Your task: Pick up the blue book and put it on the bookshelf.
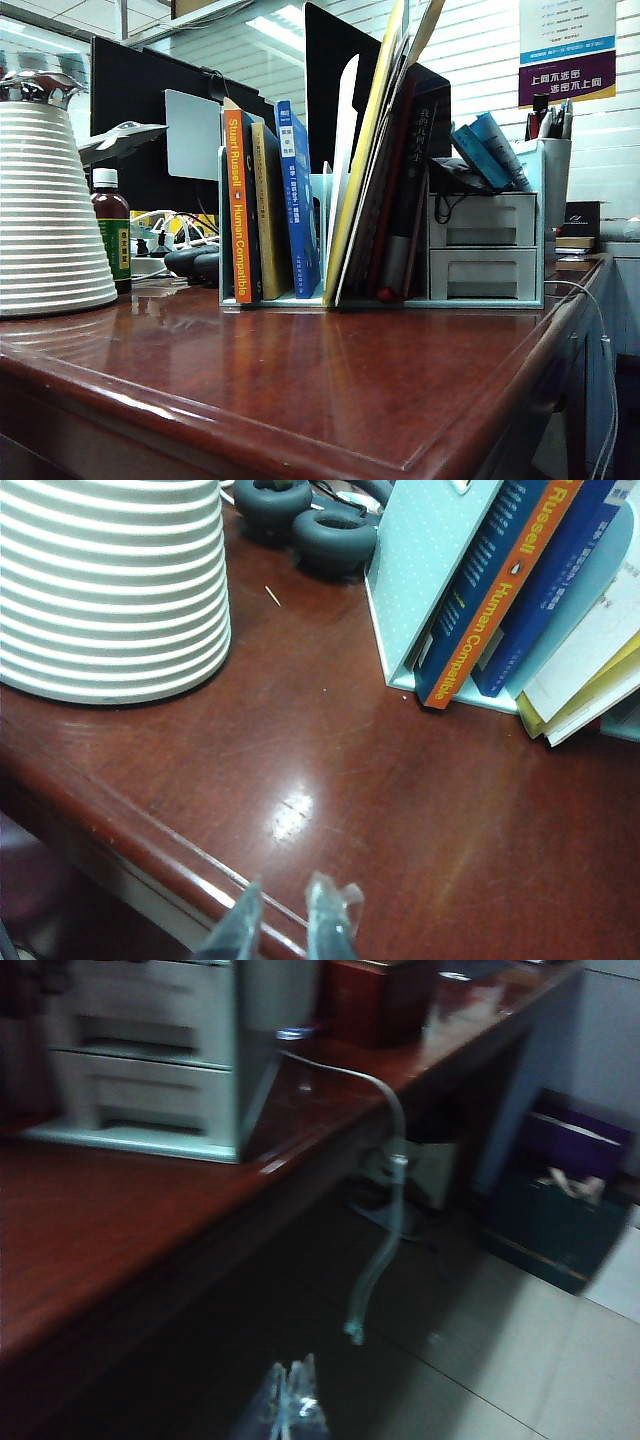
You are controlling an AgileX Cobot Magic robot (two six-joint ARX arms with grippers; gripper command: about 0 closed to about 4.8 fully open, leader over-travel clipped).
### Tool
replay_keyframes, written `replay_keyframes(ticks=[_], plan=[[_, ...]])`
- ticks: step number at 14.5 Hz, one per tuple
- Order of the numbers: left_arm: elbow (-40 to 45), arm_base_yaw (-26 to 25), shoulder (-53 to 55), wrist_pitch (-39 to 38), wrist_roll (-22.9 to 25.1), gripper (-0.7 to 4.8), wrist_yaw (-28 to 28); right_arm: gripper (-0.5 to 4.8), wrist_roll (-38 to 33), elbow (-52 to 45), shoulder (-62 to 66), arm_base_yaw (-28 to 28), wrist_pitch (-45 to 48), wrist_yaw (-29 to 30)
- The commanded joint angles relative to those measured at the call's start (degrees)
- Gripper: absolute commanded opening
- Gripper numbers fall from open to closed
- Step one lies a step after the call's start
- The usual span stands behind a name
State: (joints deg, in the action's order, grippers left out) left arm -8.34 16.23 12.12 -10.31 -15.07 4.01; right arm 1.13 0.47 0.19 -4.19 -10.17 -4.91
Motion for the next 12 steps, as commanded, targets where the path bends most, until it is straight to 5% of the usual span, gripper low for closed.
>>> replay_keyframes(ticks=[1, 5, 9, 12], plan=[[-0.11, -0.09, -0.02, 0.48, 0.04, 0.68, -0.17, -0.01, -0.04, -0.04, -0.02, 0.81, 0.52, -0.09], [-0.11, -0.09, -0.02, 0.48, 0.09, 0.68, -0.2, -0.01, -0.04, -0.04, -0.04, 0.79, 0.52, -0.09], [0.55, -3.61, -3.63, -2.78, 3.26, 0.62, 11.26, -0.01, -0.04, -0.04, -0.04, 0.79, 0.55, -0.09], [4.31, -11.82, -8.66, -2.21, 10.86, 0.62, 1.55, -0.01, -0.04, -0.04, -0.04, 0.76, 0.52, -0.09]])
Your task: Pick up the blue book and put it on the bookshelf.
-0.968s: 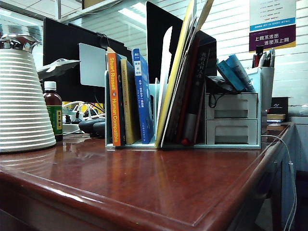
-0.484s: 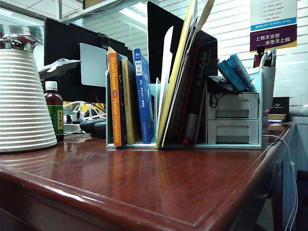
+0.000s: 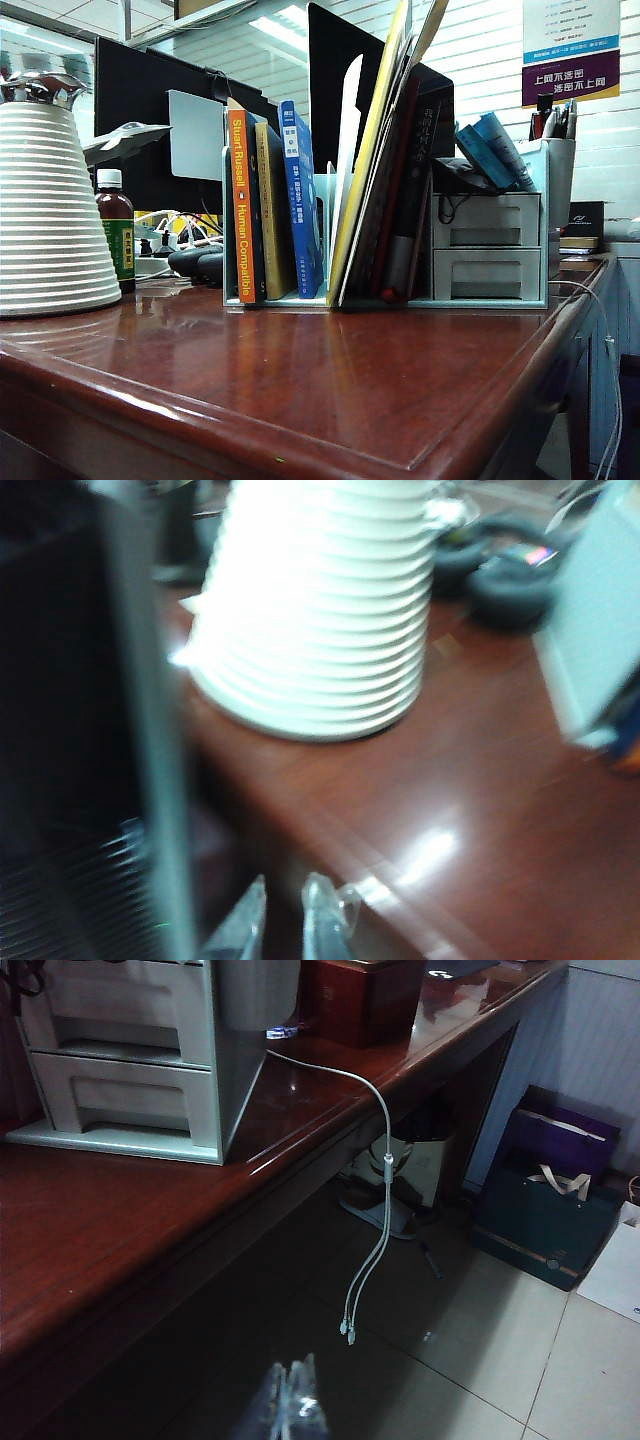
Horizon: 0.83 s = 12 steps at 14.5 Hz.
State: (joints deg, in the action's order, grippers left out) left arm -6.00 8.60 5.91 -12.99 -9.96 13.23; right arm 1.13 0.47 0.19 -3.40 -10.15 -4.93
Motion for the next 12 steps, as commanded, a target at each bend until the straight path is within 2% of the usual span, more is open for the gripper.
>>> replay_keyframes(ticks=[1, 3, 5, 12], plan=[[3.76, -6.86, -4.96, 0.9, 9.97, 0.62, -12.17, -0.01, -0.04, -0.04, -0.04, -0.02, 0.48, -0.07], [5.6, -9.09, -5.77, 2.6, 12.68, 0.62, -15.61, -0.01, -0.04, -0.04, -0.04, 0.0, 0.5, -0.07], [5.6, -8.9, -5.77, 2.62, 15.54, 0.62, -14.97, -0.01, -0.04, -0.04, -0.04, -0.07, 0.5, -0.07], [5.6, -8.9, -5.77, 2.64, 15.52, 0.62, -14.97, -0.01, -0.04, -0.04, -0.04, -0.07, 0.5, -0.07]])
